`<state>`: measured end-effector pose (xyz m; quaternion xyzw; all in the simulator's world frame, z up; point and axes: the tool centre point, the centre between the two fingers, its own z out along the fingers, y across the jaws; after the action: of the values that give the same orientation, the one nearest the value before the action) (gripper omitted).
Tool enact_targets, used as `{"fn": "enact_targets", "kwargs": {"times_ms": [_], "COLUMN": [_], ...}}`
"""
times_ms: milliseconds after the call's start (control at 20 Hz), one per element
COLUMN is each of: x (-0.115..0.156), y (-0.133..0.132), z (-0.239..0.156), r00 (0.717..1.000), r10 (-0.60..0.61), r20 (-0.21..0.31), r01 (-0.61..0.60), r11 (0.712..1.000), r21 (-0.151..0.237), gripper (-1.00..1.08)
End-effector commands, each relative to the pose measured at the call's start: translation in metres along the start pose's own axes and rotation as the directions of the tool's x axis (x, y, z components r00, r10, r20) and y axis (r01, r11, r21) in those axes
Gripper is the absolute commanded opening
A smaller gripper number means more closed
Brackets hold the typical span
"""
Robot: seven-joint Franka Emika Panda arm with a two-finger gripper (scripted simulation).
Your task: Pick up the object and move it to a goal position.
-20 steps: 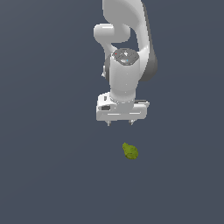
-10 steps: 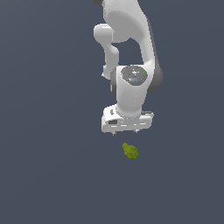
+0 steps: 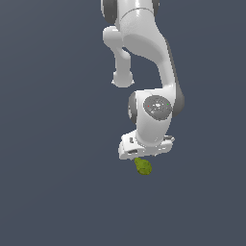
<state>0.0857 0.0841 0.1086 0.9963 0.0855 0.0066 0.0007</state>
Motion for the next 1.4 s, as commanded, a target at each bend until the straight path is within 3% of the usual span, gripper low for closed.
{"fn": "enact_targets", "kwargs": {"times_ms": [0,600,1050,1350], "x": [0.005,0.010,0.008,0.010], "y": [-0.003,-0.008,-0.008,-0.008], "z": [0.007,0.021,0.062,0.068], "r00": [1.000,1.000,1.000,1.000], "r10": [-0.010,-0.022,-0.023,-0.023], "r20": [0.005,0.013,0.013,0.013], "r01": [0.010,0.022,0.023,0.023], "r11": [1.000,1.000,1.000,1.000], "r21": [0.001,0.003,0.003,0.003], "gripper": [1.00,1.00,1.00,1.00]}}
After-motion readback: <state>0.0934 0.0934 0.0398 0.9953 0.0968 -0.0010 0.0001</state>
